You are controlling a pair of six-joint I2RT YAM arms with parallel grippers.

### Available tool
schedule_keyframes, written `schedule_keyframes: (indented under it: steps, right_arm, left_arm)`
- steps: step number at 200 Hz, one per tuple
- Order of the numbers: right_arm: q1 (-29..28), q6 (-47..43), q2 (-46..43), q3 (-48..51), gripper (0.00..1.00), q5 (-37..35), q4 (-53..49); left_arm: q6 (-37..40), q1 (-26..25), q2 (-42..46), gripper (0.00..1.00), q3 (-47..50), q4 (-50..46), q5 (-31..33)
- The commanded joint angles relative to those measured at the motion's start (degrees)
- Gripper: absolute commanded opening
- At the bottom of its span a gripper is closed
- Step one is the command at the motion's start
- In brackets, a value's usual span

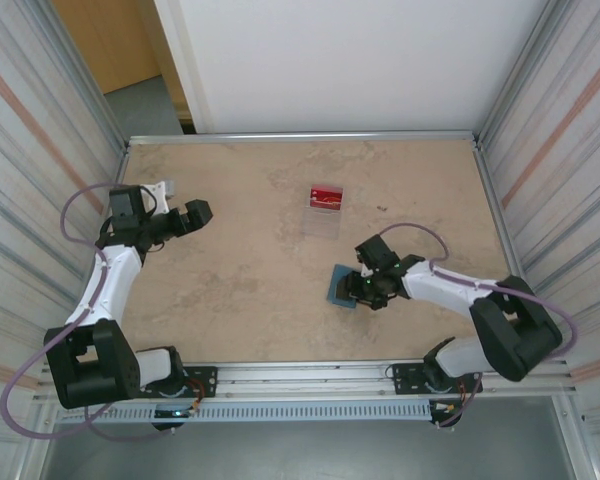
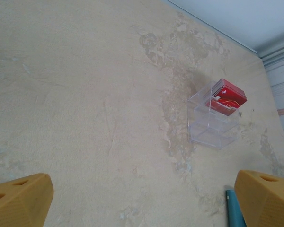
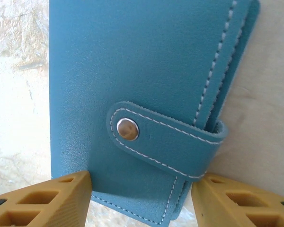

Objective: Put the credit cards into the card holder
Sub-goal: Move the card holder to the center of the table.

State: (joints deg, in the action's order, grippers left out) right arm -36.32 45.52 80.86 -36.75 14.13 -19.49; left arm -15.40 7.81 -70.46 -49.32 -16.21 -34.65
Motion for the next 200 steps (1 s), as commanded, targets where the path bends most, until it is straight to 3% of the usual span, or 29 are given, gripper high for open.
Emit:
schedule_keyframes:
  steps: [1, 24, 64, 138, 200]
  right_arm:
    - [-3.9, 1.6, 7.9, -4.0, 0.56, 0.5, 11.3]
    - [-5.0, 1.7, 11.6, -8.3, 0.54, 0.1, 10.0]
    - [-4.1, 0.1, 8.3, -9.3, 0.54, -1.7, 6.2]
    - [1.1, -1.2, -12.3, -3.4, 0.63, -6.5, -5.6]
    - [8.8, -5.8, -28.0, -4.5, 0.72, -9.9, -17.4]
  left_arm:
    - [-0.7, -0.5, -0.6, 0.99, 0.3, 0.8, -1.8]
    - [-1.2, -2.8, -1.0, 0.98, -0.2, 0.4, -3.6]
    - [-1.6, -9.4, -2.8, 0.96, 0.1, 1.0, -4.6]
    - [-3.5, -25.2, -10.8, 0.83, -3.2, 1.1, -4.2]
    - [-3.5, -39.1, -25.0, 0.72, -16.0, -4.9, 0.7]
